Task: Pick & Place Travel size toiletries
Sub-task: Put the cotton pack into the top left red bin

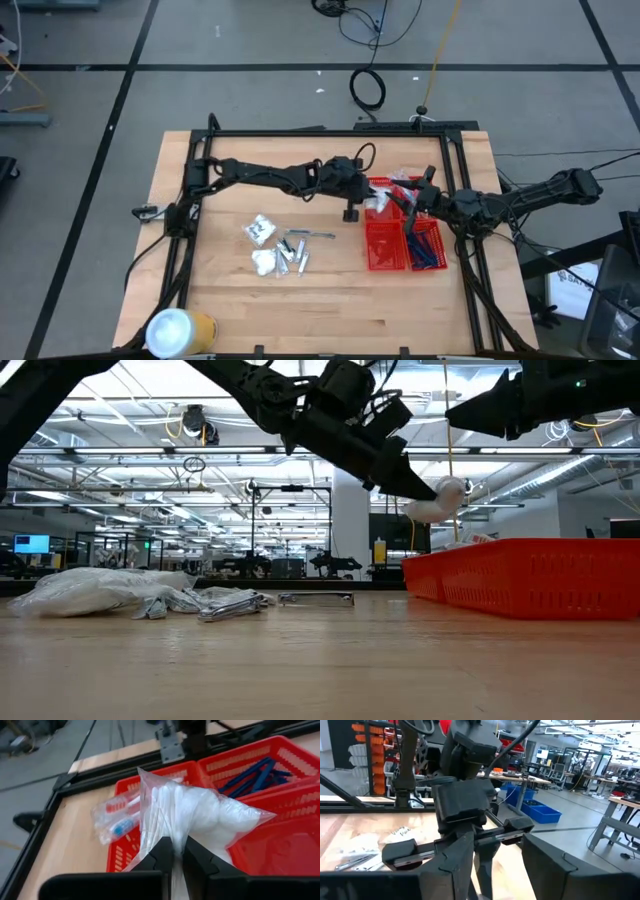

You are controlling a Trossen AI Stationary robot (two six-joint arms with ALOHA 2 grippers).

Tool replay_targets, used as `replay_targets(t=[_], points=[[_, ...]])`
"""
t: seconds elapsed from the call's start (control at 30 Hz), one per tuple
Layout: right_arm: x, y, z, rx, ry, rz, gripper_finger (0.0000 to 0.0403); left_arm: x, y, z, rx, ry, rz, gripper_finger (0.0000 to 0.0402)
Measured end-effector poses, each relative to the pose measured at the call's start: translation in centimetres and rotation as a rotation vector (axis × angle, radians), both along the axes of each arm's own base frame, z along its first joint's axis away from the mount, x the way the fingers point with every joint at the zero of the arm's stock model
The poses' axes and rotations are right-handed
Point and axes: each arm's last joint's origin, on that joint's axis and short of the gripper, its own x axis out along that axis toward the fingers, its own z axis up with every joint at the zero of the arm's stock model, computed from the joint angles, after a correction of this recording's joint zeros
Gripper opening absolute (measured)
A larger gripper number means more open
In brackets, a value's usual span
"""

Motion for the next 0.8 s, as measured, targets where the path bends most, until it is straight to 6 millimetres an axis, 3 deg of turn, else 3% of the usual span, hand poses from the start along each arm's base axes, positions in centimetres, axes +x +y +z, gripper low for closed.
replay_targets(t=[0.2, 0.47, 0.6, 0.7, 0.8], points=[[0.0, 0.0, 0.0, -0.021, 0.008, -0.001, 0.0155, -0.1, 0.3, -0.1, -0.067, 0.017, 0.055, 0.0083], [0.0, 0.0, 0.1, -0.015, 0.000, 0.000, 0.0155, 0.0, 0.4, 0.1, -0.053, -0.011, 0.094, 0.0240], [0.0, 0.0, 0.0, -0.007, 0.001, 0.000, 0.0155, 0.0, 0.5, 0.2, -0.001, -0.018, 0.124, 0.0299], [0.0, 0.0, 0.0, -0.005, 0.007, 0.000, 0.0155, -1.1, 0.3, 0.9, 0.133, 0.097, 0.231, 0.0327], [0.0, 0.0, -0.1, -0.008, 0.011, 0.000, 0.0155, -3.4, -0.2, 3.4, 0.221, 0.218, 0.390, 0.0344]])
